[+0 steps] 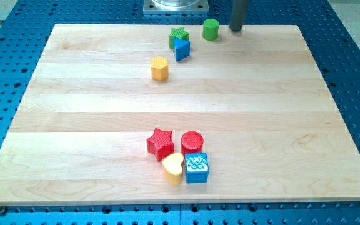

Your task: Push the green circle into the green star

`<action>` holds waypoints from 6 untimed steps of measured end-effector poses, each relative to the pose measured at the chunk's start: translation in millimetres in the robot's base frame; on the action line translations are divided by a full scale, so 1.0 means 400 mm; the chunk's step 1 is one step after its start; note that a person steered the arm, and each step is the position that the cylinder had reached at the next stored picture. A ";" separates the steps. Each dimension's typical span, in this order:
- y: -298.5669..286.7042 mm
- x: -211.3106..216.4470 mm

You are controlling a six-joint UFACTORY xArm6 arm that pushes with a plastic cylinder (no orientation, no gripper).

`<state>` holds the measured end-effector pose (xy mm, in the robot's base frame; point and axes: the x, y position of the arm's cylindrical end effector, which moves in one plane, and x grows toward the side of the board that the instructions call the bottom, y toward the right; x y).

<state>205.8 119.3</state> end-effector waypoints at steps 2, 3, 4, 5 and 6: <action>-0.052 0.019; -0.108 -0.028; -0.203 0.045; -0.108 0.056; 0.026 0.224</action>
